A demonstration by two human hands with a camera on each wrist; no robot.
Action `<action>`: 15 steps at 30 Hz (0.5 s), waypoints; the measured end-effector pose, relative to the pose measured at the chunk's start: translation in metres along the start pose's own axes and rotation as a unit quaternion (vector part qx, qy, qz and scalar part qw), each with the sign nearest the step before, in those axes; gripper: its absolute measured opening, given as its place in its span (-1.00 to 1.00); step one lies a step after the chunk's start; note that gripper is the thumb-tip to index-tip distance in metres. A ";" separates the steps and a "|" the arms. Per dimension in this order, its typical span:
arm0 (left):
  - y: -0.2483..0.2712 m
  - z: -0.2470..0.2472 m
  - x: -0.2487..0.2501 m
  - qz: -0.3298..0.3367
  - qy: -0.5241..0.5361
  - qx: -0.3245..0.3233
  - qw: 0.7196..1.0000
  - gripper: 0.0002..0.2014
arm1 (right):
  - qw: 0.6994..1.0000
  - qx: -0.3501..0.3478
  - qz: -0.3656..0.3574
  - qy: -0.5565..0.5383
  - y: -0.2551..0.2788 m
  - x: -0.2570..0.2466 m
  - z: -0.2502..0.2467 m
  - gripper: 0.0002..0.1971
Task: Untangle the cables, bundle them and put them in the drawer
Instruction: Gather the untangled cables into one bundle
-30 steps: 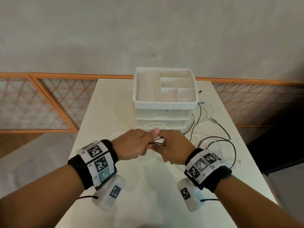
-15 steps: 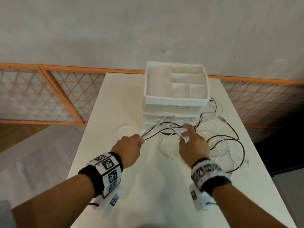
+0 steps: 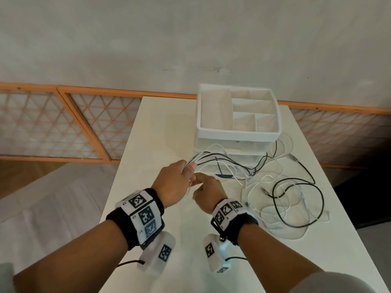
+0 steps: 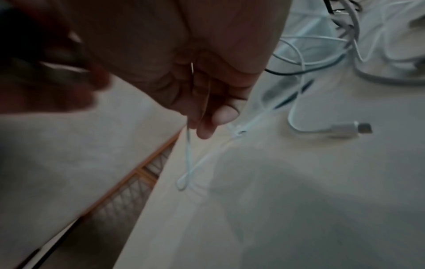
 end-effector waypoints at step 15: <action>0.006 0.009 0.016 0.017 0.160 -0.069 0.985 -0.66 | 0.935 0.351 -0.042 -0.001 0.068 -0.030 -0.187 -0.77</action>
Point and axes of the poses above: each hand's wrist, its own y-axis away from the middle knuckle, its own z-axis out of the palm, x = y × z, the point moved 5 cm from there along -y, towards the middle knuckle, and after that the axes turned 4 degrees about z, right-handed, at the moved point
